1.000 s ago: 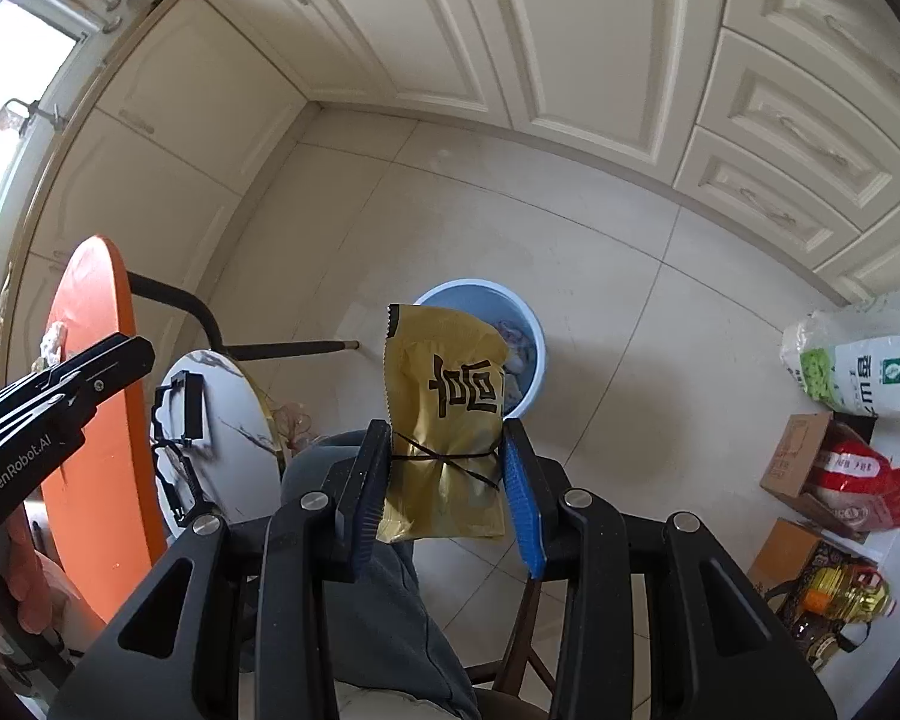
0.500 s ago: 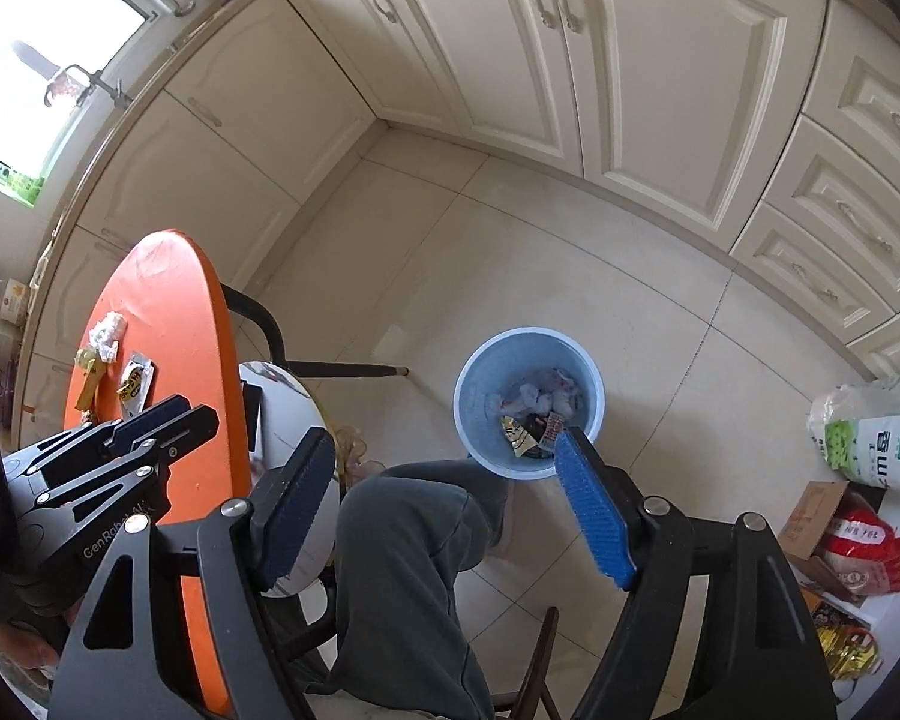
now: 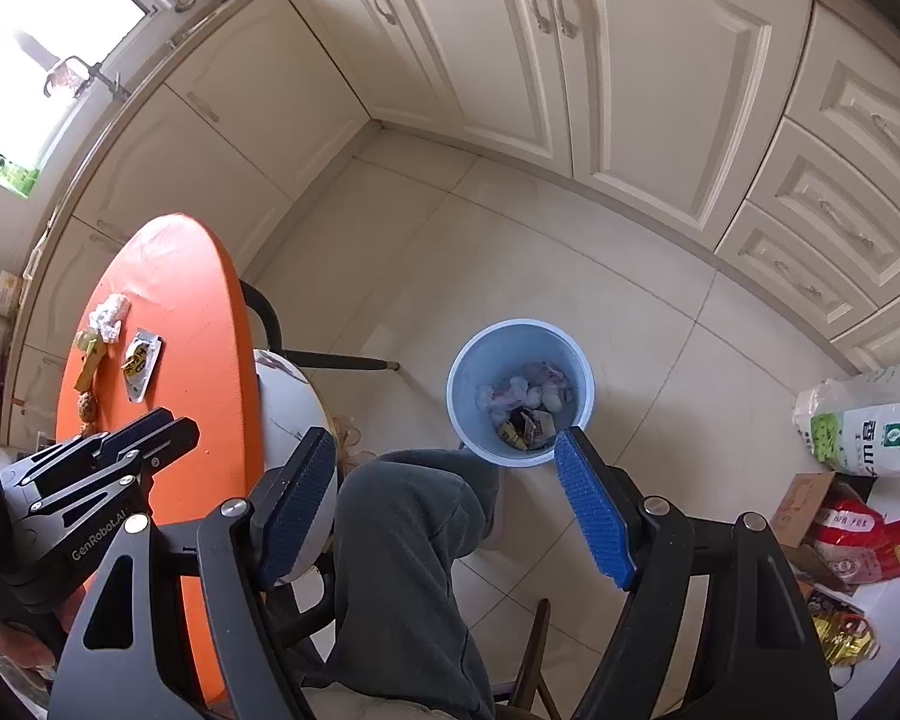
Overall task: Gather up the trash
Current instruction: 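Move both tools back over the remaining trash on the table, then grasp the silver-and-yellow snack packet with the right tool while the left tool grasps the small brown root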
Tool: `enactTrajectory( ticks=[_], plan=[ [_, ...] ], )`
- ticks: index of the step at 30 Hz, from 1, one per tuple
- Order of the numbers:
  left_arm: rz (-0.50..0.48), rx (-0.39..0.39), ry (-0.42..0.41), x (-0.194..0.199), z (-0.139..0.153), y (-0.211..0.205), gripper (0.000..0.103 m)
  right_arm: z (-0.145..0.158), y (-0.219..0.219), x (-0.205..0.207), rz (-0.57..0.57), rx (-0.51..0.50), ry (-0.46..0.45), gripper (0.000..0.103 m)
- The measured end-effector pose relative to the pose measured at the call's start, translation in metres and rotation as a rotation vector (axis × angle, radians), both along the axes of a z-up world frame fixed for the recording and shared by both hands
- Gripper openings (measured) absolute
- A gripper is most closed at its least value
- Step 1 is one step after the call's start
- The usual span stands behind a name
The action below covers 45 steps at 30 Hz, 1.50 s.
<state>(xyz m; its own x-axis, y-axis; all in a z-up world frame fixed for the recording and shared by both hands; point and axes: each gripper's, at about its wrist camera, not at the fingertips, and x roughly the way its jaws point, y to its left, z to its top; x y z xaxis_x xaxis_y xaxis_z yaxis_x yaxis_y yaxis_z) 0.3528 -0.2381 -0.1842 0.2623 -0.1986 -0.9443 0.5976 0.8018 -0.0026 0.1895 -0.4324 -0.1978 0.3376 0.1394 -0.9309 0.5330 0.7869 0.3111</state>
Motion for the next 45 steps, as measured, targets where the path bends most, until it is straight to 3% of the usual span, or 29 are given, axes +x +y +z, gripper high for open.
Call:
enactTrajectory(
  ticks=[17,24,30,34,45],
  plan=[
    [0.187,-0.063,-0.043,-0.013,0.047,0.151,0.018,0.037,0.108,0.043,0.211,-0.057,-0.037,0.08],
    [0.307,-0.087,-0.05,-0.003,0.064,0.217,0.028,0.043,0.163,0.08,0.332,-0.067,-0.044,0.081],
    [0.395,-0.107,-0.036,0.006,0.07,0.259,0.03,0.039,0.202,0.116,0.417,-0.078,-0.015,0.081],
    [0.438,-0.114,-0.029,0.018,0.069,0.281,0.044,0.032,0.221,0.14,0.462,-0.078,0.016,0.083],
    [0.503,-0.132,0.031,0.059,0.046,0.304,0.053,-0.005,0.24,0.202,0.488,-0.076,0.118,0.084]
  ],
)
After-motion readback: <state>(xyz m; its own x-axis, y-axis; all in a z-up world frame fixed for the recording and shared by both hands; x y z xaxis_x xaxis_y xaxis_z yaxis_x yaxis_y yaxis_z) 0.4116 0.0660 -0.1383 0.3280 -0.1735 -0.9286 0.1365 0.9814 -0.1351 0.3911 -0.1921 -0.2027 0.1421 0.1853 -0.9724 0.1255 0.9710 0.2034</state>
